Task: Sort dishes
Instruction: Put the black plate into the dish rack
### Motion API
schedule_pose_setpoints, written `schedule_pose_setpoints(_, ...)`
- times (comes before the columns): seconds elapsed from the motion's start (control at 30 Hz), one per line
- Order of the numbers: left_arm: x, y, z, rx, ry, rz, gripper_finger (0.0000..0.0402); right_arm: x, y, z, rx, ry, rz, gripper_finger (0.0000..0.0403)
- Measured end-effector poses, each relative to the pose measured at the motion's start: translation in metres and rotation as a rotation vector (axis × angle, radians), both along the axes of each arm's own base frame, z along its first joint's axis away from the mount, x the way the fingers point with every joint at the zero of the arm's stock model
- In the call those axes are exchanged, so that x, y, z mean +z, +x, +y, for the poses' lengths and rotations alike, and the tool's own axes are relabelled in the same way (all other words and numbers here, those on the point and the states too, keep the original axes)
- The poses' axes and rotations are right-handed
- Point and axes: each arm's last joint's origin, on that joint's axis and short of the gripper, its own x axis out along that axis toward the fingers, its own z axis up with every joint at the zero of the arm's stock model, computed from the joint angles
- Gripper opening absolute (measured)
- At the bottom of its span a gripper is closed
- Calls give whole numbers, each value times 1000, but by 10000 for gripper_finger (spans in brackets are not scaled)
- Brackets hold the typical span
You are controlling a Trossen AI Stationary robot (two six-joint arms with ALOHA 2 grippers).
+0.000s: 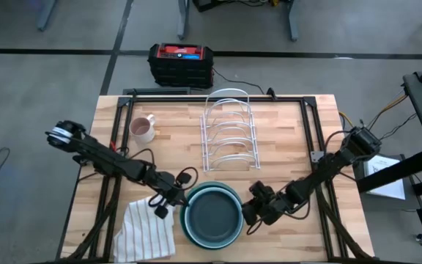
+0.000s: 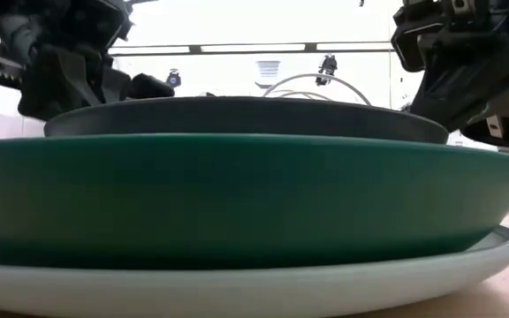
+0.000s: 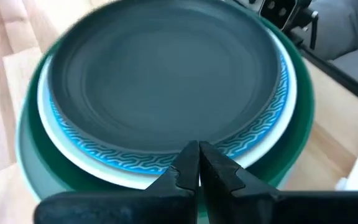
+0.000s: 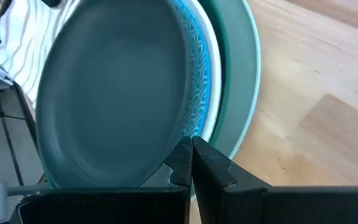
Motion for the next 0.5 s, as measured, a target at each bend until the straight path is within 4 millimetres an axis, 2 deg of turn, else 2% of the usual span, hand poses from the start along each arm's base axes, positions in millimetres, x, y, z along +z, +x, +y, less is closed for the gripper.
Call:
schedule_pose_setpoints(0.27,-15,8,-3,13,-12,17,0,0,7,-5,11,-35,-18,0)
schedule_pose_setpoints(0.5,-19,9,-3,27,-19,25,0,1,8,-5,34,-22,-14,1)
